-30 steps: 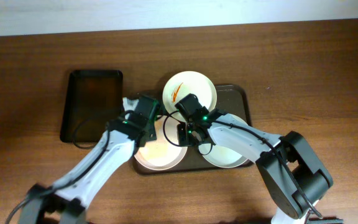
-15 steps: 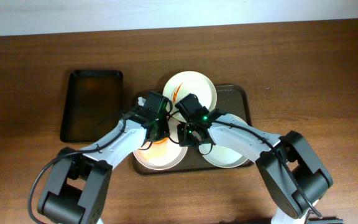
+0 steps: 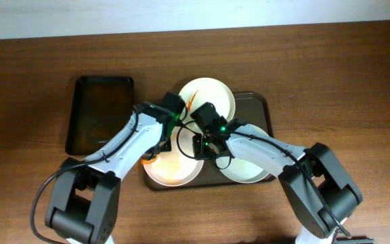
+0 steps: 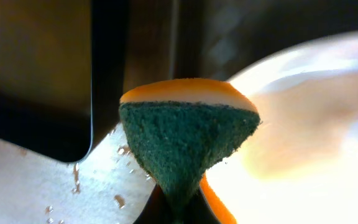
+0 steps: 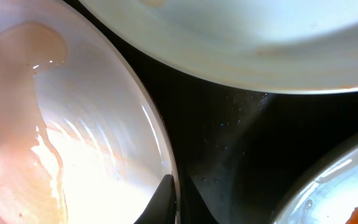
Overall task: Clean dirty plates on tray and stack at the side
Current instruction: 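Scrub the front-left plate with the sponge while the right gripper holds it, then lift the cleaned plate with the right gripper and place it right of the tray, then reach the right gripper to the back plate rim and grasp it, then scrub the back plate with the sponge in the left gripper, then lift the back plate with the right gripper and stack it on the cleaned plate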
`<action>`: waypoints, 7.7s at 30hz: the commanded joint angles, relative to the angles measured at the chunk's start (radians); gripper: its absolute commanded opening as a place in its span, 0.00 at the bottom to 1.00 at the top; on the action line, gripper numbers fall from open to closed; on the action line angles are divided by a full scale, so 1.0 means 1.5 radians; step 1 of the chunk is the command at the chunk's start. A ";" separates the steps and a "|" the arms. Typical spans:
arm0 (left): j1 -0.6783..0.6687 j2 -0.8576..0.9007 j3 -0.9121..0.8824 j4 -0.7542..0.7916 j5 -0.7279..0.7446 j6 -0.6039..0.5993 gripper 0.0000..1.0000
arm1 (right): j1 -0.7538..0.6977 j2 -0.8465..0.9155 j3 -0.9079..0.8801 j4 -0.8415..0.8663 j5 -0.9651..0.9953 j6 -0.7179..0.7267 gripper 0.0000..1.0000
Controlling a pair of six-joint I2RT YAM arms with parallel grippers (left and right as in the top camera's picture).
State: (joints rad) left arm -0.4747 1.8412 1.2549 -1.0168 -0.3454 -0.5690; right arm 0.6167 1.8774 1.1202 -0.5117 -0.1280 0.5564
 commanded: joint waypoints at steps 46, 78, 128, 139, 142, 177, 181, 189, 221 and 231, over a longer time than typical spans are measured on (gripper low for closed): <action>0.047 -0.420 -0.028 -0.131 0.128 -0.045 0.00 | 0.121 -0.215 0.148 -0.242 0.628 -0.197 0.04; 0.047 -0.419 -0.066 -0.093 0.163 -0.047 0.00 | -0.577 -0.156 0.097 -0.199 -0.060 -0.243 0.04; 0.047 -0.415 -0.105 -0.035 0.164 -0.029 0.00 | -0.131 0.138 0.187 -0.042 -0.052 -0.104 0.20; 0.047 -0.407 -0.106 -0.035 0.164 0.022 0.00 | -0.094 0.157 0.187 -0.104 -0.084 -0.107 0.04; 0.047 -0.372 -0.109 -0.013 0.164 0.027 0.00 | -0.093 0.157 0.187 -0.133 -0.082 -0.107 0.04; 0.049 0.031 -0.103 0.169 -0.049 0.080 0.00 | -0.092 0.160 0.186 -0.230 -0.064 -0.144 0.04; 0.049 -0.054 -0.042 0.130 -0.004 0.076 0.00 | -0.092 0.160 0.186 -0.230 -0.064 -0.144 0.04; 0.049 -0.057 -0.092 0.263 0.255 0.076 0.00 | -0.092 0.160 0.186 -0.230 -0.065 -0.144 0.04; 0.057 -0.511 -0.040 -0.191 0.019 -0.021 0.00 | -0.070 -0.017 0.248 -0.281 -0.024 -0.184 0.04; 0.057 -0.530 -0.048 -0.216 0.014 -0.021 0.00 | -0.050 -0.264 0.253 -0.366 0.433 -0.199 0.04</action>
State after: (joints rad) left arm -0.3912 1.0546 1.1858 -1.3449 -0.3222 -0.5880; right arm 0.5201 1.5318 1.4860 -1.0599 0.2379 0.2817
